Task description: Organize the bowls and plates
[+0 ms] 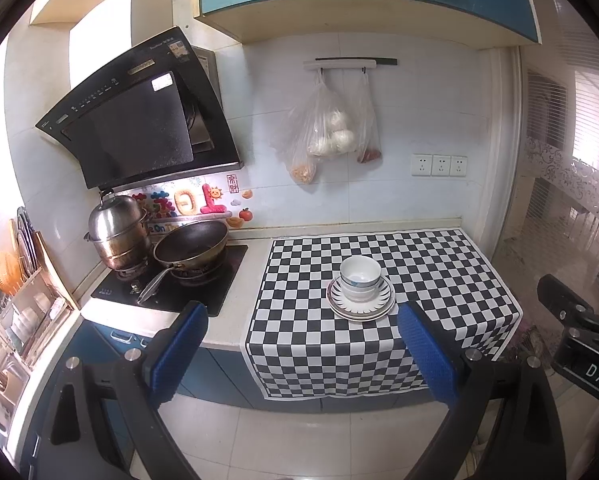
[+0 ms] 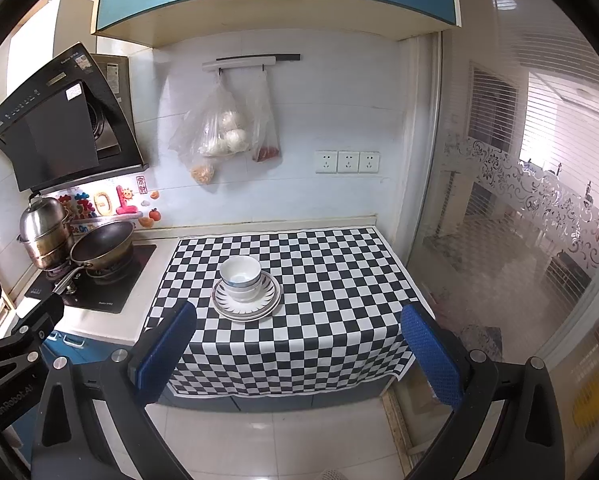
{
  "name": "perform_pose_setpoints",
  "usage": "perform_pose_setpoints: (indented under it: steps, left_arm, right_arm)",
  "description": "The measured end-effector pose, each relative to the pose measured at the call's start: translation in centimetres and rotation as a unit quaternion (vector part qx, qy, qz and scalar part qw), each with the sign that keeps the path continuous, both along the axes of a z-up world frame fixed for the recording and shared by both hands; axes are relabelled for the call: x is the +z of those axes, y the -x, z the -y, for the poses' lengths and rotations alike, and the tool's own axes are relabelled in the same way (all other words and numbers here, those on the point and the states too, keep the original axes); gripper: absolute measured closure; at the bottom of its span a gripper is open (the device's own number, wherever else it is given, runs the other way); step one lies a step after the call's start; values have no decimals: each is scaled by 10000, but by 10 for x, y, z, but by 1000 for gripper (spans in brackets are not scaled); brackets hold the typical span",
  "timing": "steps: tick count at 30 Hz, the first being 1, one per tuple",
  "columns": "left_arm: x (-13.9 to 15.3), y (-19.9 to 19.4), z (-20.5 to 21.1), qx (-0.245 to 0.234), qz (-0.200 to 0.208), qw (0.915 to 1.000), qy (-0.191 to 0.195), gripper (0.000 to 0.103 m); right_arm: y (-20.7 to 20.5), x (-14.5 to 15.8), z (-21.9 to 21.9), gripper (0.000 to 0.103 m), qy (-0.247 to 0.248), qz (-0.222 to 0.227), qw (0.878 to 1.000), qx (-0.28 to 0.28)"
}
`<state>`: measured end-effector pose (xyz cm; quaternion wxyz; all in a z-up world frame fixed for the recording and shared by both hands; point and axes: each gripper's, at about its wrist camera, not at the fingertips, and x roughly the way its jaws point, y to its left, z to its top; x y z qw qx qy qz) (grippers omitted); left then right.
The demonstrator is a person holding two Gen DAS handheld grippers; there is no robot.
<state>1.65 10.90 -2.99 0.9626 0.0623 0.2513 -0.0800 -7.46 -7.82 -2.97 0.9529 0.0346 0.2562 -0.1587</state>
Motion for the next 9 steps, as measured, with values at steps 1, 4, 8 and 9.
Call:
perform_pose_setpoints:
  steps: [1,4,8,9]
  left_arm:
    - [0,-1,0,-1,6,10000,1,6]
    - [0,-2,0,18,43,10000,-26,6]
    - [1,-4,-2,19,54,10000,-11,6]
    - [1,-4,-3,19,58,10000,-14,6]
  right_arm:
    - [-1,0,0,0,7,-3,10000,-6]
    - [-2,-1,1,0,4,-4,10000,-6]
    - [-3,-1,2,0,11,-5,10000,-10]
    - [-3,-1,2,0,11,-8,10000,-17]
